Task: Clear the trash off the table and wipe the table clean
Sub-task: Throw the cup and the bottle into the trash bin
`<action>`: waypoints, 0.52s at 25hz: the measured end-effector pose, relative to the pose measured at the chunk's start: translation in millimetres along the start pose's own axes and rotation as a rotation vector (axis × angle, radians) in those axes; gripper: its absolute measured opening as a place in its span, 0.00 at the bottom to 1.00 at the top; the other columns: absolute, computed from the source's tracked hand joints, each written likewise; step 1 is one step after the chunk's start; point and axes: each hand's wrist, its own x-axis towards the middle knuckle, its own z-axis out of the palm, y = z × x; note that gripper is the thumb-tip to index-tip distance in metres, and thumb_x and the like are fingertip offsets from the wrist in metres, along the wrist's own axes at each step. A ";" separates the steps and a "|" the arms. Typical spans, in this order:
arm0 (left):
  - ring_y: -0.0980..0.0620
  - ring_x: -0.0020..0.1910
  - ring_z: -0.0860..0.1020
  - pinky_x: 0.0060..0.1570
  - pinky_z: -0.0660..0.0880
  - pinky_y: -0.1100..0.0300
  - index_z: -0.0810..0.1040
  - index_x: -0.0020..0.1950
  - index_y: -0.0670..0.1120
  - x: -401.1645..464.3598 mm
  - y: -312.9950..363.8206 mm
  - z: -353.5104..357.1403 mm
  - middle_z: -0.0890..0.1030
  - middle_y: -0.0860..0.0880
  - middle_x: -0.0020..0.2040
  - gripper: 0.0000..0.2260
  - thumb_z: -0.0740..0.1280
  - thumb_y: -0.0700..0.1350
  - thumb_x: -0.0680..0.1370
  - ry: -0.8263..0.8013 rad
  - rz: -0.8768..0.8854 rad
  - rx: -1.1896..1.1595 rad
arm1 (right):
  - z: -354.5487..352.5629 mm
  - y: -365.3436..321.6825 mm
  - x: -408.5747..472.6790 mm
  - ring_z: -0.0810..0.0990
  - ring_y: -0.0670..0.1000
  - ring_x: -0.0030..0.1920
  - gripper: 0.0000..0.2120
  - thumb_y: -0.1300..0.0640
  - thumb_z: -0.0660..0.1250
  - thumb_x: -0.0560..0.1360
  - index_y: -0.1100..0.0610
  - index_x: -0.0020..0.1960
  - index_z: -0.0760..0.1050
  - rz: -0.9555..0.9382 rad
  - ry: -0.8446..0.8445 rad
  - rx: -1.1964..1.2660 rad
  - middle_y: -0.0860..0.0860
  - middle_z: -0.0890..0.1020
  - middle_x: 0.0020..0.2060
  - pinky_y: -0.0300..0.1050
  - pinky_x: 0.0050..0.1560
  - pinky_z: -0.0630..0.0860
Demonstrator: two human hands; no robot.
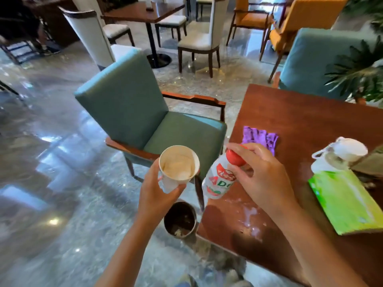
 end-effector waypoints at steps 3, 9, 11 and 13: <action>0.52 0.63 0.71 0.59 0.75 0.48 0.68 0.67 0.51 1.7 -28.7 -17.4 0.72 0.55 0.63 0.34 0.79 0.44 0.65 0.027 -0.046 0.025 | 39.1 -13.1 8.0 0.79 0.51 0.46 0.23 0.62 0.73 0.69 0.49 0.61 0.75 -0.023 -0.056 0.057 0.51 0.78 0.51 0.53 0.44 0.81; 0.50 0.59 0.69 0.56 0.74 0.42 0.72 0.64 0.42 4.8 -103.1 -32.5 0.70 0.51 0.56 0.31 0.79 0.40 0.64 0.013 -0.197 0.075 | 125.7 -22.4 6.9 0.80 0.53 0.46 0.24 0.64 0.74 0.67 0.51 0.62 0.76 0.044 -0.129 0.008 0.52 0.79 0.52 0.46 0.43 0.80; 0.48 0.58 0.70 0.55 0.74 0.41 0.72 0.64 0.42 8.7 -131.6 -37.0 0.71 0.52 0.55 0.31 0.79 0.39 0.64 -0.028 -0.238 0.069 | 153.8 -28.0 1.6 0.81 0.55 0.46 0.23 0.64 0.74 0.67 0.51 0.61 0.76 0.110 -0.141 -0.031 0.53 0.79 0.52 0.46 0.42 0.79; 0.48 0.57 0.71 0.54 0.74 0.41 0.72 0.63 0.42 14.3 -160.2 -38.6 0.73 0.50 0.55 0.30 0.79 0.41 0.64 -0.069 -0.281 0.056 | 182.0 -33.2 -5.3 0.81 0.57 0.47 0.23 0.64 0.74 0.67 0.51 0.60 0.77 0.179 -0.139 -0.080 0.54 0.80 0.52 0.49 0.41 0.80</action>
